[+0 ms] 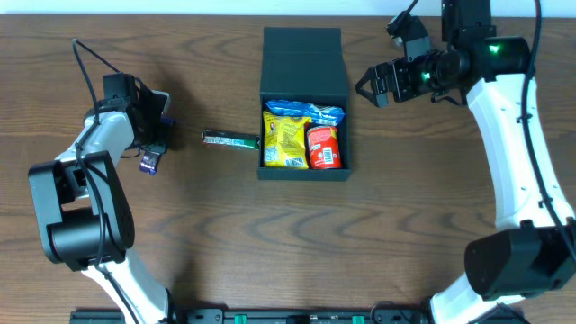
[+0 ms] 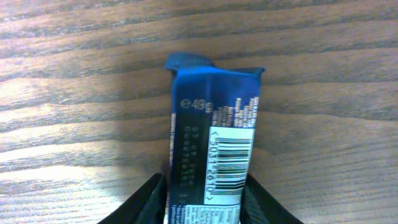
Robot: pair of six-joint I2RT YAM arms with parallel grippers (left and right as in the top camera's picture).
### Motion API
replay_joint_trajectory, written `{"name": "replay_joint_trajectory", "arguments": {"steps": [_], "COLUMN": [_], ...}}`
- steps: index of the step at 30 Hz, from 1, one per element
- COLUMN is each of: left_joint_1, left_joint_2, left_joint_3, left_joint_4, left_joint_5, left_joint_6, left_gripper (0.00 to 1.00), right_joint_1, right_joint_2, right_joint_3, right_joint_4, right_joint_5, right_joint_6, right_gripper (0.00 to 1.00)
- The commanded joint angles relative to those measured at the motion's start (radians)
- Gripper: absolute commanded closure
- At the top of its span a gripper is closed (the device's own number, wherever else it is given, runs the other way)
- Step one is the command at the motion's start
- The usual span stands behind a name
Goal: Pack container
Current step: 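Carry the chocolate bar into the box and release it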
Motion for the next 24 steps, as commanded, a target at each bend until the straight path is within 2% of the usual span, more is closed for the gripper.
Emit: {"name": "replay_joint_trajectory", "arguments": {"steps": [1,7,15,20,24], "left_joint_1": [0.002,0.001,-0.052,-0.122,-0.236], "left_joint_2": [0.054,0.053,0.014,-0.025,-0.032], "left_joint_3": [-0.010,0.010,0.169,0.302,0.399], "left_joint_4": [-0.003,-0.008,-0.156,-0.257,-0.329], "left_joint_5": [-0.063,-0.076,-0.080,-0.079,-0.062], "left_joint_6": [-0.021,-0.084,-0.137,-0.241,-0.364], "left_gripper": [0.65,0.73,0.78,0.78,0.78], "right_joint_1": [-0.006,-0.006,-0.010,-0.051,-0.132], "right_joint_2": [-0.017,-0.017,-0.017,-0.017,-0.017], "right_joint_3": [0.017,0.017,0.017,0.017,0.017], "right_joint_4": [0.000,0.006,0.026,0.036,0.033], "right_joint_5": [-0.015,-0.015,-0.015,-0.007,-0.008], "right_joint_6": [0.008,0.009,0.008,0.009,0.009], "right_gripper": [0.01,0.01,0.01,0.01,0.01]}}
